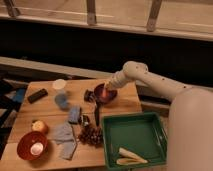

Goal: Place pepper in purple bowl

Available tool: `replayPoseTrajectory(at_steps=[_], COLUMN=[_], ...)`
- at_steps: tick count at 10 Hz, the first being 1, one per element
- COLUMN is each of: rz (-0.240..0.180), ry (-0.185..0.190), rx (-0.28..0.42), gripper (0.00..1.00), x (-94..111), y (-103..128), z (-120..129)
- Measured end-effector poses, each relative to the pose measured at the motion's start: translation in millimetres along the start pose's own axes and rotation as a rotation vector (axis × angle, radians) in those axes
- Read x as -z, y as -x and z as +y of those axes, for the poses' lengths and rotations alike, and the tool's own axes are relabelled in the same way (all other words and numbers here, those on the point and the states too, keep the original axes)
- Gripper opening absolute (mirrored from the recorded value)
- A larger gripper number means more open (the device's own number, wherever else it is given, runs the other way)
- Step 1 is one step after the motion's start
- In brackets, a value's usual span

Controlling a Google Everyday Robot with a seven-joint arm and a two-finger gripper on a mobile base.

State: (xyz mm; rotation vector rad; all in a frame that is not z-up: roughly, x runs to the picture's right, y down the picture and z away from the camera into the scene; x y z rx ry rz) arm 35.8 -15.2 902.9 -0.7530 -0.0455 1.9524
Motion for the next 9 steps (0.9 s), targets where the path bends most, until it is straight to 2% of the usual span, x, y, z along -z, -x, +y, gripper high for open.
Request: replayPoseTrajectory(at_steps=[2, 3, 9], rz=[0.002, 0.002, 0.002], ry=[0.007, 0.01, 0.01], rx=[0.009, 0.011, 0.012], gripper=[0.74, 0.78, 0.78], x=[-5.3, -5.8, -5.8], y=[-6.2, -7.5, -7.4], z=[3.9, 4.2, 4.5])
